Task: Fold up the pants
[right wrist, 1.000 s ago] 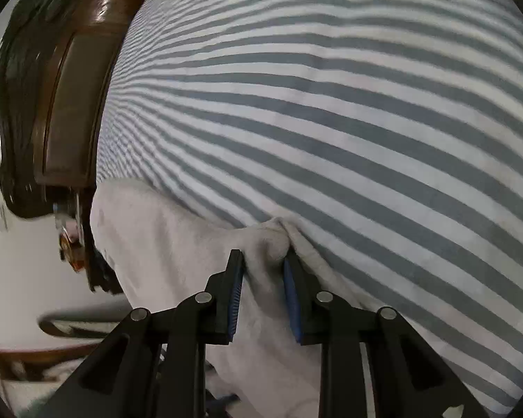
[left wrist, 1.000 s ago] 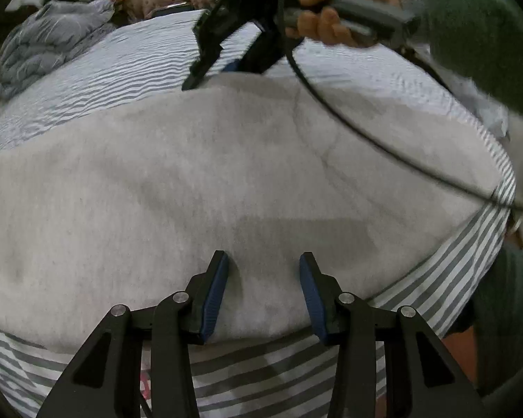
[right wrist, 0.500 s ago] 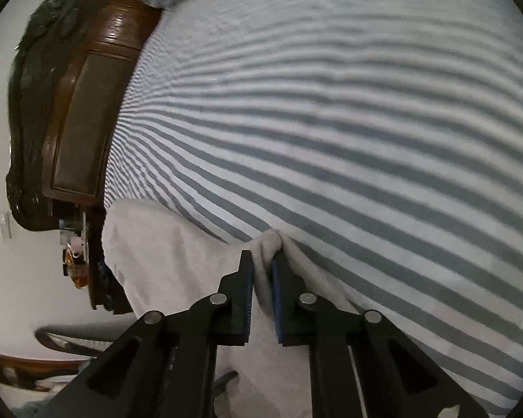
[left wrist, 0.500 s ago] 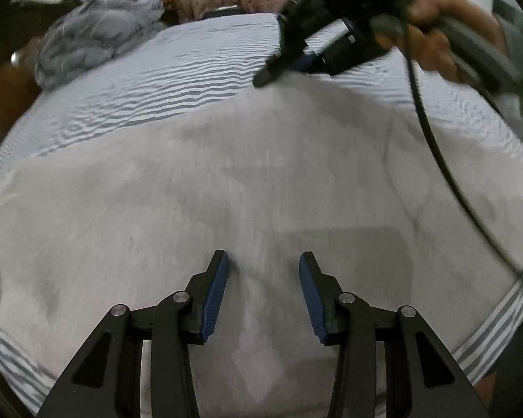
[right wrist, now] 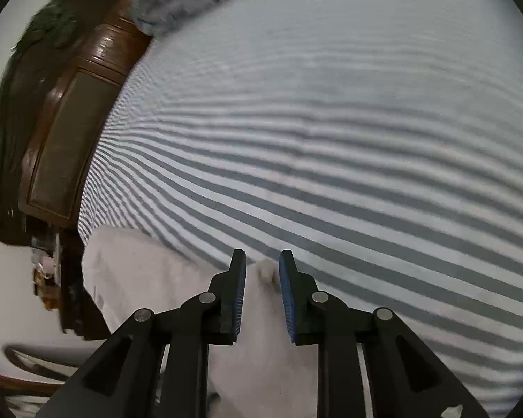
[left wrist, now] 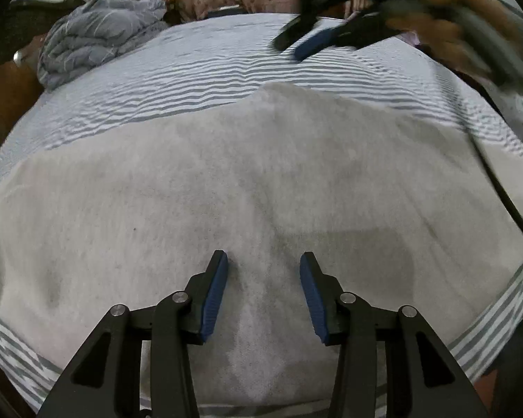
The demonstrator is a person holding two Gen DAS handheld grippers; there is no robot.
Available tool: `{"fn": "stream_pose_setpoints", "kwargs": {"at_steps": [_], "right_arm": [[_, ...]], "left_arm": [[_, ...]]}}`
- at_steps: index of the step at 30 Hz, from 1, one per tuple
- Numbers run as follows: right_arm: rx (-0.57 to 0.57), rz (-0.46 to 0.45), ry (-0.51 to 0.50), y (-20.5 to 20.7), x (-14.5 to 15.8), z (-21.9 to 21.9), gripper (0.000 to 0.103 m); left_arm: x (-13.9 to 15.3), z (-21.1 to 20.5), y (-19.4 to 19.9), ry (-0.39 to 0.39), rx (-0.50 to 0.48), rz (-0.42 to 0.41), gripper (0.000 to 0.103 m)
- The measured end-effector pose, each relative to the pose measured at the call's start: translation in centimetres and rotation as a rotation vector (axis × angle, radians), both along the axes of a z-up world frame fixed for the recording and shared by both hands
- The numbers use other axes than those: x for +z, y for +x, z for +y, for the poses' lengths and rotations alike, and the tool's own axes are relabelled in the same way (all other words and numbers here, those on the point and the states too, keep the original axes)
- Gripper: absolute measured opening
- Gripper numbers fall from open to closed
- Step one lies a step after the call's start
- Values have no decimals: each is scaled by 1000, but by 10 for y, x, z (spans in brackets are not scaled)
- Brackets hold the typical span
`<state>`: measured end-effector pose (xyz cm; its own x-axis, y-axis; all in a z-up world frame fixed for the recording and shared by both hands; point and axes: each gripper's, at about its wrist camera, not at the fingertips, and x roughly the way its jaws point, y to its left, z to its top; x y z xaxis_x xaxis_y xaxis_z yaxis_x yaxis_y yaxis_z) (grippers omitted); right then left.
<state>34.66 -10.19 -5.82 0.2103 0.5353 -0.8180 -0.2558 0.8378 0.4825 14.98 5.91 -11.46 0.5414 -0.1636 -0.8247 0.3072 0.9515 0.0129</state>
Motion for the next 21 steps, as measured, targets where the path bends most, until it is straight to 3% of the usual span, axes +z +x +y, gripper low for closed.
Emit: {"fn": "stream_pose_setpoints", "kwargs": {"at_steps": [3,5,10,15,18,21], "right_arm": [[-13,-52,-69,-50,17,-21,37],[-30,-53,-108,-86,15,-41,37],[-218,26,-177,-172,-20,-124,37],[-408,112,-217,-240,-52,-202,37],[-512,129,-159,-273,-59,-246,33],[-631,102,-35,-305,-52,-290,35]], "left_arm": [[13,1,-6,-24,14,-20,44],[17,-3,-14,-22,-14,-35,45],[-4,-14,-27,85,-66,-24,45],[-5,-18,-30,131,-80,-34,46],[2,-22,-29,136,-63,-20,46],[18,-35,-36,108,-70,-34,46]]}}
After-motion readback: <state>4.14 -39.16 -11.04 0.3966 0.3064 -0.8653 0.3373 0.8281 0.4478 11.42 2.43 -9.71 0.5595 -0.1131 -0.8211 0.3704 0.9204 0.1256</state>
